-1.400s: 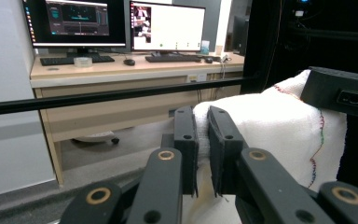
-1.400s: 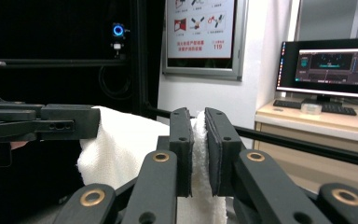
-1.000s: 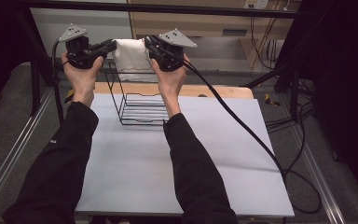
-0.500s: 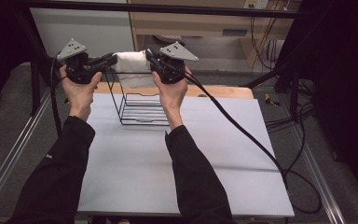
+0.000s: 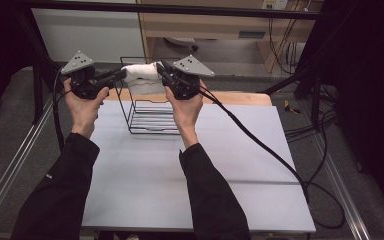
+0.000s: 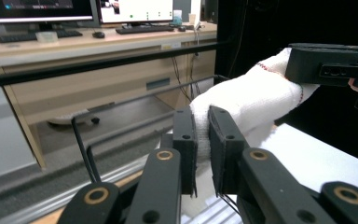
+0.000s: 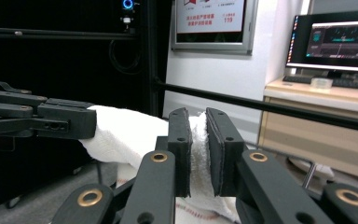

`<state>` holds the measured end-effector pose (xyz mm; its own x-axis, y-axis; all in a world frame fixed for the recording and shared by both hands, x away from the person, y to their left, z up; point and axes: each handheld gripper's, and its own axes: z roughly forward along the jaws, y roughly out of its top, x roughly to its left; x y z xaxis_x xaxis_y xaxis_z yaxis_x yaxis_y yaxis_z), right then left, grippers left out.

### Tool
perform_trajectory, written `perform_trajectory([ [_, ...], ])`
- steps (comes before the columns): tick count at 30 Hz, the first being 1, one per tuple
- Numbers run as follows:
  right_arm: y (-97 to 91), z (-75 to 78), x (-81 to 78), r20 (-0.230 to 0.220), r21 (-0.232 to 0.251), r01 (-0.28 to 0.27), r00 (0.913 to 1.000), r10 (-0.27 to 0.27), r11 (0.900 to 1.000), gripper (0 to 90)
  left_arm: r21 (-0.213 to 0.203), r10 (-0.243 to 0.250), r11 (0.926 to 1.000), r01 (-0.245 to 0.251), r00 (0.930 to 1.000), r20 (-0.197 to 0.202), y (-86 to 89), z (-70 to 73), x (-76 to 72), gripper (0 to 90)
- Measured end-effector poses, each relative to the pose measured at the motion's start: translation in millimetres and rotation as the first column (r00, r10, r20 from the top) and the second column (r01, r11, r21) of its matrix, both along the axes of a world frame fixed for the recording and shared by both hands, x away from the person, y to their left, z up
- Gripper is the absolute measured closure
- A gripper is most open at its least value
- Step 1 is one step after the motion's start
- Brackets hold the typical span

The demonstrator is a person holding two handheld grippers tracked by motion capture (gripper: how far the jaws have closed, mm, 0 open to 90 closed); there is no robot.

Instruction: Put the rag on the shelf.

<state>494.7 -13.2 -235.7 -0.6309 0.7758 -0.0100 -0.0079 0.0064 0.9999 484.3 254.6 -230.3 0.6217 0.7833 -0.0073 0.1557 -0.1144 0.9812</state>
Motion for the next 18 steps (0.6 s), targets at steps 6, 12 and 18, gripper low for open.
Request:
perform_trajectory([
  [6, -2.8, -6.7, -8.7, -0.021, -0.013, -0.005, 0.9998, 0.005, 0.9999, 80.4, 0.04, 0.01, 0.9991, -0.01, 0.9999, -0.004, -5.5, -8.3, -10.7, 80.2],
  [12, -4.2, -10.4, -12.5, -0.038, -0.017, -0.009, 0.9992, 0.008, 0.9998, 80.9, 0.042, 0.004, 0.9991, -0.003, 0.9997, -0.024, -4.7, -6.9, -16.2, 76.7],
  [18, -4.7, -14.6, -13.7, -0.049, -0.018, -0.015, 0.9987, 0.014, 0.9997, 81.2, -0.04, 0.005, 0.9992, -0.006, 0.9998, -0.021, 1.1, 16.3, -19.2, 75.1],
])
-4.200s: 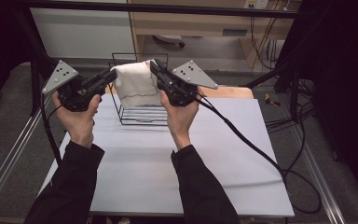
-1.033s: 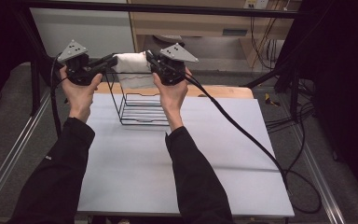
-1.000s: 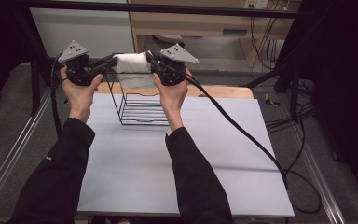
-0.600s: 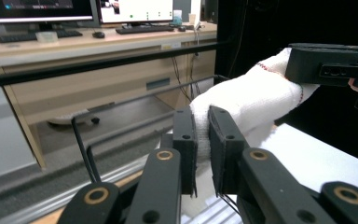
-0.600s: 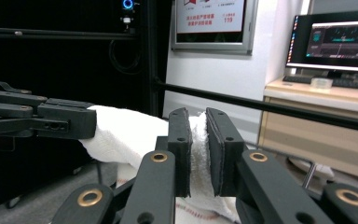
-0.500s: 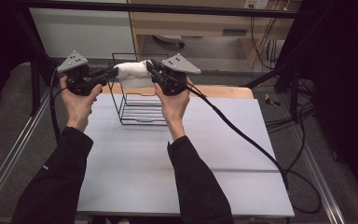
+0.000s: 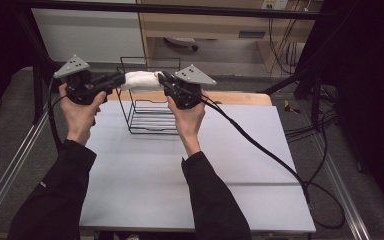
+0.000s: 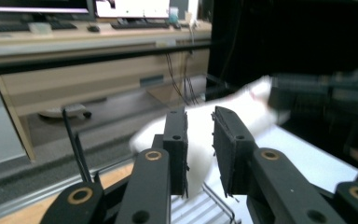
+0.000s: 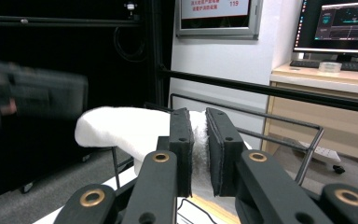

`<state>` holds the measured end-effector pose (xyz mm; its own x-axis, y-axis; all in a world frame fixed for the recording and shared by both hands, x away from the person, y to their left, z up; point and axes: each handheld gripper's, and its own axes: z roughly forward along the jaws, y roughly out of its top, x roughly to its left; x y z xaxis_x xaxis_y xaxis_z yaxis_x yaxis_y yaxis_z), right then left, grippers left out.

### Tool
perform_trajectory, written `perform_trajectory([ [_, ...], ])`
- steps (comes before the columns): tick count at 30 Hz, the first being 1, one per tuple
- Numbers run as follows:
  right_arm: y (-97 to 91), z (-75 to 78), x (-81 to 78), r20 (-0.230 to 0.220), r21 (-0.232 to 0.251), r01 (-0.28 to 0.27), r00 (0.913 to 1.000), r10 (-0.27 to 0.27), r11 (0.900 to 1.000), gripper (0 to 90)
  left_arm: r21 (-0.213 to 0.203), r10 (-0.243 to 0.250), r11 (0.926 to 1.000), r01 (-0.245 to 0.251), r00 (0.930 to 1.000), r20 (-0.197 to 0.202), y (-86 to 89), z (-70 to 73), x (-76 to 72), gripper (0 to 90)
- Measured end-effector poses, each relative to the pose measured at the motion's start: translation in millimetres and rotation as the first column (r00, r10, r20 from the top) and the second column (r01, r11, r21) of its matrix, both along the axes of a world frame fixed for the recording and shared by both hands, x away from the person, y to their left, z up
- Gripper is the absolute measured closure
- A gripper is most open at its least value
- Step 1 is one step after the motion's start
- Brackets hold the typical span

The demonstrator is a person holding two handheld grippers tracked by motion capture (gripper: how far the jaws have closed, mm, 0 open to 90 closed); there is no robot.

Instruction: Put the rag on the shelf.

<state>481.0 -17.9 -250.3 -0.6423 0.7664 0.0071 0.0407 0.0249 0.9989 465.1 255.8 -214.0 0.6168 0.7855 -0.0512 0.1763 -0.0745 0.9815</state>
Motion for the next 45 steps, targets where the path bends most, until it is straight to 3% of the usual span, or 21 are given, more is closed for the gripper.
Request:
perform_trajectory([
  [2, -0.1, -1.8, -0.4, 0.002, 0.0, -0.003, 1.0, 0.003, 1.0, 81.2, -0.005, 0.014, 0.9999, -0.014, 0.9999, -0.009, -2.3, 7.5, 2.6, 76.8],
  [5, -0.6, -3.3, -1.0, -0.003, 0.005, -0.003, 1.0, 0.003, 1.0, 81.1, 0.012, 0.018, 0.9998, -0.017, 0.9984, -0.053, -10.6, 6.9, 8.6, 82.7],
  [9, -1.1, -4.7, -2.2, -0.008, -0.002, -0.006, 0.9999, 0.006, 1.0, 80.7, 0.056, -0.001, 0.9984, 0.008, 0.992, -0.126, -24.4, -11.1, 14.6, 87.9],
  [12, -1.8, -5.9, -3.9, -0.005, -0.016, -0.007, 1.0, 0.006, 0.9998, 79.2, 0.054, -0.009, 0.9984, 0.017, 0.9894, -0.145, -27.0, -23.6, 15.4, 89.8],
  [19, -11.2, 7.1, -5.4, 0.002, -0.005, -0.041, 0.9991, 0.041, 0.9991, 71.0, 0.092, -0.012, 0.9954, 0.026, 0.9888, -0.149, -28.6, -37.5, 17.0, 90.0],
  [23, -10.8, 15.1, -3.3, -0.022, -0.043, -0.077, 0.9969, 0.076, 0.9961, 83.3, 0.1, -0.01, 0.9947, 0.025, 0.9898, -0.142, -30.2, -41.3, 19.3, 90.0],
  [27, -0.1, 9.2, -2.2, -0.08, -0.102, -0.132, 0.9891, 0.124, 0.986, 89.7, 0.112, -0.009, 0.9934, 0.025, 0.9907, -0.135, -32.1, -43.4, 19.7, 90.0],
  [28, 1.7, 4.3, 0.2, -0.109, -0.125, -0.124, 0.9879, 0.111, 0.9843, 89.9, 0.115, -0.009, 0.9931, 0.025, 0.9909, -0.134, -32.2, -43.5, 19.4, 90.0],
  [31, 2.7, -6.6, 5.2, -0.136, -0.178, -0.097, 0.9879, 0.073, 0.9793, 90.0, 0.132, -0.001, 0.9911, 0.018, 0.9921, -0.125, -29.9, -46.5, 18.5, 90.0],
  [37, -0.1, -19.7, 16.2, -0.166, -0.177, -0.061, 0.9856, 0.031, 0.9823, 88.7, 0.13, 0.015, 0.9915, 0.002, 0.9918, -0.127, -23.6, -55.7, 24.4, 89.9],
  [45, 1.6, -24.1, 18.3, -0.165, -0.175, -0.068, 0.9855, 0.039, 0.9822, 83.7, 0.136, 0.022, 0.9907, -0.005, 0.992, -0.124, -22.3, -60.0, 24.5, 90.0],
])
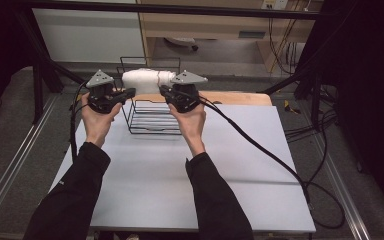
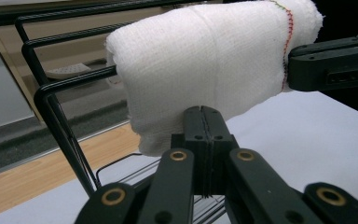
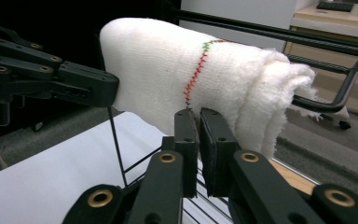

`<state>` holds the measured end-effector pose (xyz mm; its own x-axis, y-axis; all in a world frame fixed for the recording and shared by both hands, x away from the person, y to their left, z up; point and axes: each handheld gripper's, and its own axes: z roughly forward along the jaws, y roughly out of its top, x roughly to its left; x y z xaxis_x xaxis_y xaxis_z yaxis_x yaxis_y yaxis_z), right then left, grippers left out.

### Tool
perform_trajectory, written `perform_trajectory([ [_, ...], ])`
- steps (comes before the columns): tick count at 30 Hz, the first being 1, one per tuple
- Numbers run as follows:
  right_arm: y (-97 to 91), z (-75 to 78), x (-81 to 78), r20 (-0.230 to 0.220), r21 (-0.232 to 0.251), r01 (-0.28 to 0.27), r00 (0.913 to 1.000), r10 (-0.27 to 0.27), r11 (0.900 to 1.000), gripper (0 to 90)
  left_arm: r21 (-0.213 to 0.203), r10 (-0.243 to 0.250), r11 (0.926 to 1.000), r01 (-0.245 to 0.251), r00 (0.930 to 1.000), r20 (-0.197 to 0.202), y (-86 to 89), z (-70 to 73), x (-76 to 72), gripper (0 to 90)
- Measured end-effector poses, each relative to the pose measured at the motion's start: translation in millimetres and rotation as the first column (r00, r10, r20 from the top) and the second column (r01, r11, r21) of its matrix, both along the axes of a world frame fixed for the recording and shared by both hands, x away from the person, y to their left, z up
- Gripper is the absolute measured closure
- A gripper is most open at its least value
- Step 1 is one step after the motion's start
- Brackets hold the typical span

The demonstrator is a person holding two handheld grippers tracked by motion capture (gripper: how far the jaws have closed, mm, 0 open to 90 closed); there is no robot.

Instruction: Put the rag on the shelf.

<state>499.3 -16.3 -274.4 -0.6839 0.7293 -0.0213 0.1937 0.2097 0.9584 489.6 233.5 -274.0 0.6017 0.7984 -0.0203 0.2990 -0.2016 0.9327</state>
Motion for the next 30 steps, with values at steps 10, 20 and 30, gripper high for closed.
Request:
perform_trajectory([
  [10, -13.4, 19.2, -18.4, -0.01, -0.001, -0.057, 0.9983, 0.057, 0.9984, 61.1, 0.006, -0.021, 0.9998, 0.021, 0.9993, 0.031, 7.2, 12.7, -22.6, 79.6],
  [20, -39.9, 24.6, -34.5, -0.049, -0.012, -0.05, 0.9975, 0.05, 0.9987, 33.5, 0.0, -0.052, 0.9986, 0.052, 0.9985, -0.016, 25.2, -1.3, -42.4, 54.2],
  [30, -74.3, 6.6, -42.6, -0.09, -0.025, -0.042, 0.9951, 0.039, 0.9988, 13.8, 0.007, -0.057, 0.9983, 0.058, 0.9935, -0.099, 35.2, -34.4, -52.5, 33.4],
])
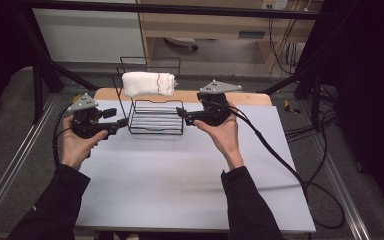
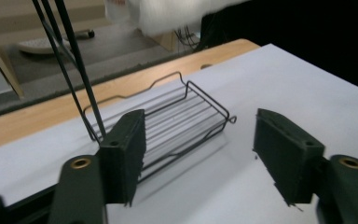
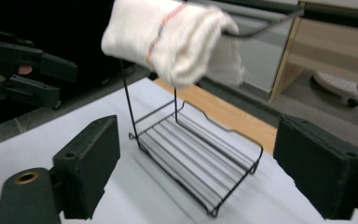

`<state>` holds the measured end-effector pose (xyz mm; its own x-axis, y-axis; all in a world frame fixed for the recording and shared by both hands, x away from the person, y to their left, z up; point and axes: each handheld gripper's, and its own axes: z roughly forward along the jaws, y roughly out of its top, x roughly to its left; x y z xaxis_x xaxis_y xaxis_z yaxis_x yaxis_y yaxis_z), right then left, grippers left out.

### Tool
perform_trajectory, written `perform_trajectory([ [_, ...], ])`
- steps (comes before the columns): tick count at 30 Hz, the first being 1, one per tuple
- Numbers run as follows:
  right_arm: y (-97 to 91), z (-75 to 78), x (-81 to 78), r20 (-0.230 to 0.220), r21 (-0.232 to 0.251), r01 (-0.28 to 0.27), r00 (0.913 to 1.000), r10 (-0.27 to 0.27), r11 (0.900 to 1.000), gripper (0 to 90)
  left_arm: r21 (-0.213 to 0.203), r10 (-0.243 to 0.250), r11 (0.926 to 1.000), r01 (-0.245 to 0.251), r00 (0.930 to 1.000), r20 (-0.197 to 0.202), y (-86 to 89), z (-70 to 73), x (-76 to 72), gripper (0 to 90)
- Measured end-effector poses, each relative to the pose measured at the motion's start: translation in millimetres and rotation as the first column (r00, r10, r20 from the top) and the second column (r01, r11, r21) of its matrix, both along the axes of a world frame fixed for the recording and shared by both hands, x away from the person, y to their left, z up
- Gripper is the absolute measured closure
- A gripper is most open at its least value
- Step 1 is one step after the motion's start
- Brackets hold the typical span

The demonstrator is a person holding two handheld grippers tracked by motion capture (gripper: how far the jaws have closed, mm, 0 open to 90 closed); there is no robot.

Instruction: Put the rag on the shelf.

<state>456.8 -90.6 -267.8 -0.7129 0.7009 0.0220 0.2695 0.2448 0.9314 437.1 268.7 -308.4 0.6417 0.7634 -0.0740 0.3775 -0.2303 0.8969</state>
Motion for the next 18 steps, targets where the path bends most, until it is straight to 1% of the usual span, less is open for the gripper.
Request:
perform_trajectory([
  [1, -4.1, -3.6, -1.0, 0.001, 0.007, 0.0, 1.0, 0.0, 1.0, 12.6, 0.003, 0.002, 1.0, -0.002, 1.0, -0.004, 1.1, -3.3, -1.2, 31.0],
  [2, -8.2, -7.4, -2.0, -0.005, 0.012, -0.002, 1.0, 0.002, 0.9999, 11.1, 0.001, -0.003, 1.0, 0.003, 0.9999, -0.014, 1.7, -7.0, -2.1, 28.6],
  [4, -16.0, -15.5, -3.7, -0.018, 0.02, -0.014, 0.9997, 0.015, 0.9997, 7.5, 0.007, -0.004, 1.0, 0.004, 0.9997, -0.023, 2.7, -14.2, -4.6, 24.9],
  [7, -28.0, -28.7, -7.9, -0.03, 0.011, -0.017, 0.9994, 0.018, 0.9998, 5.3, 0.025, -0.003, 0.9997, 0.004, 0.9993, -0.037, 4.3, -25.4, -9.7, 19.3],
  [9, -36.0, -38.4, -11.2, -0.048, 0.014, -0.019, 0.9987, 0.019, 0.9997, 4.2, 0.035, -0.003, 0.9994, 0.004, 0.999, -0.044, 5.2, -33.5, -13.3, 16.7],
  [12, -48.8, -52.5, -15.6, -0.083, 0.002, -0.007, 0.9965, 0.007, 1.0, 3.5, 0.048, -0.002, 0.9989, 0.006, 0.9976, -0.069, 5.2, -44.7, -17.8, 11.4],
  [14, -56.9, -62.1, -18.4, -0.105, 0.003, 0.005, 0.9945, -0.004, 1.0, 2.6, 0.054, -0.006, 0.9985, 0.01, 0.9974, -0.072, 5.6, -51.2, -20.9, 9.7],
  [15, -60.6, -66.8, -20.2, -0.113, 0.0, 0.012, 0.9935, -0.012, 0.9999, 2.1, 0.05, -0.008, 0.9987, 0.012, 0.9971, -0.076, 5.5, -54.4, -22.5, 9.1],
  [18, -72.0, -80.4, -26.0, -0.131, -0.002, 0.011, 0.9913, -0.011, 0.9999, 1.6, 0.052, -0.011, 0.9985, 0.016, 0.9962, -0.086, 6.0, -63.7, -26.8, 8.0],
])
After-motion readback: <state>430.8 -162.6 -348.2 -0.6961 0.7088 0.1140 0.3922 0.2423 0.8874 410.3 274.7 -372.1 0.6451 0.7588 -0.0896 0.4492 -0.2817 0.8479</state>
